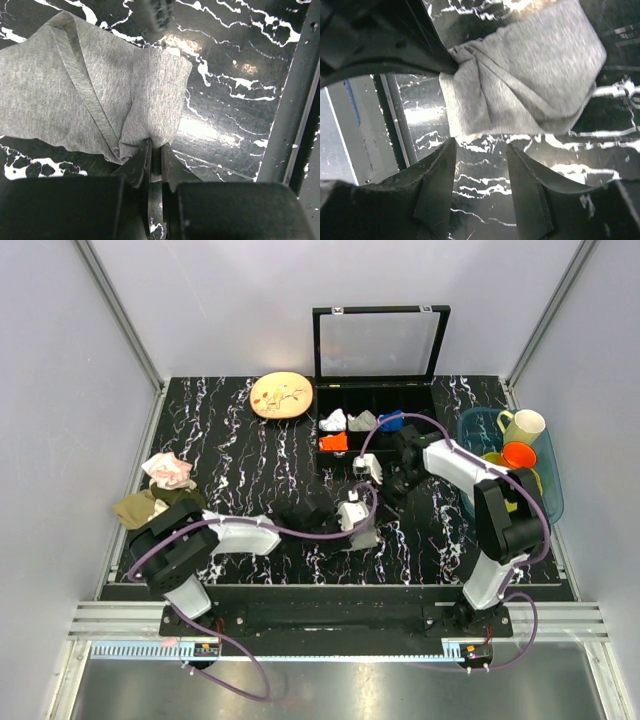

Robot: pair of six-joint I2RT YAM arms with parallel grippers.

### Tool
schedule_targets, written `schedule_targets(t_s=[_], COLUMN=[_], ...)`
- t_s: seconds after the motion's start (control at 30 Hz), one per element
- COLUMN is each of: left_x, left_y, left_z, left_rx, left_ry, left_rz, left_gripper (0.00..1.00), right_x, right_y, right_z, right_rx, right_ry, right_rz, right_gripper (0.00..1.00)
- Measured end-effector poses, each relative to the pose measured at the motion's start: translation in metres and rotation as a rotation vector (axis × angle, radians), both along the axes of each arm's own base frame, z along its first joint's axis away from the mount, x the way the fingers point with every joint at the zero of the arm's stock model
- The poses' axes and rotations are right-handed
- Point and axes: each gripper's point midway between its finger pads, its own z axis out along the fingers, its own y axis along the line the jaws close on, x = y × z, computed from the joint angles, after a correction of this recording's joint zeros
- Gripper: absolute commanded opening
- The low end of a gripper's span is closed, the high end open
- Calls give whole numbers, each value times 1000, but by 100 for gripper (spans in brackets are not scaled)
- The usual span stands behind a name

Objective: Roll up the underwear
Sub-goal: Roll the underwear to the center of the board.

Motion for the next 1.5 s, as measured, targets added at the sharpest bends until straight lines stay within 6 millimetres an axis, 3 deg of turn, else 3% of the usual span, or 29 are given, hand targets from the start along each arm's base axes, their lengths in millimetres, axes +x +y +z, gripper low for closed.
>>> schedule_targets(t_s=[0.27, 0.37, 0.5, 0.63, 0.83, 0.97, 1.07, 1.13, 1.23, 1.33, 1.5], left_x=[11, 14, 20, 23, 25, 27, 29, 30, 33, 39, 52], left_y=[-7, -6, -4, -3, -3, -1, -1, -1, 1, 8, 54], left_z=[2, 2, 1, 0, 0, 0, 0, 0, -2, 3, 25], left_rx=[14, 13, -6, -13, -22, -27, -31, -34, -50, -92, -176], left_ry=[253, 365, 548, 693, 838, 883, 907, 917, 921, 846, 533], left_rz=[-3, 6, 26, 47, 79, 109, 133, 149, 184, 239, 412], left_gripper=[0, 0, 1, 2, 3, 6, 13, 19, 36, 44, 53], right_x=[-11, -21, -36, -53, -53, -40, -32, -27, -18, -8, -8], right_y=[-27, -30, -29, -14, 18, 22, 23, 24, 27, 31, 31], right_z=[12, 19, 26, 20, -7, -32, -41, -43, -46, -46, -43], right_rx=[21, 61, 143, 196, 170, 101, 75, 65, 50, 37, 16], right_ry=[-145, -241, -411, -578, -688, -713, -738, -757, -777, -779, -696], right_rz=[-28, 27, 170, 379, 603, 641, 645, 645, 640, 624, 573], right_gripper=[60, 71, 84, 83, 76, 73, 65, 53, 36, 28, 26])
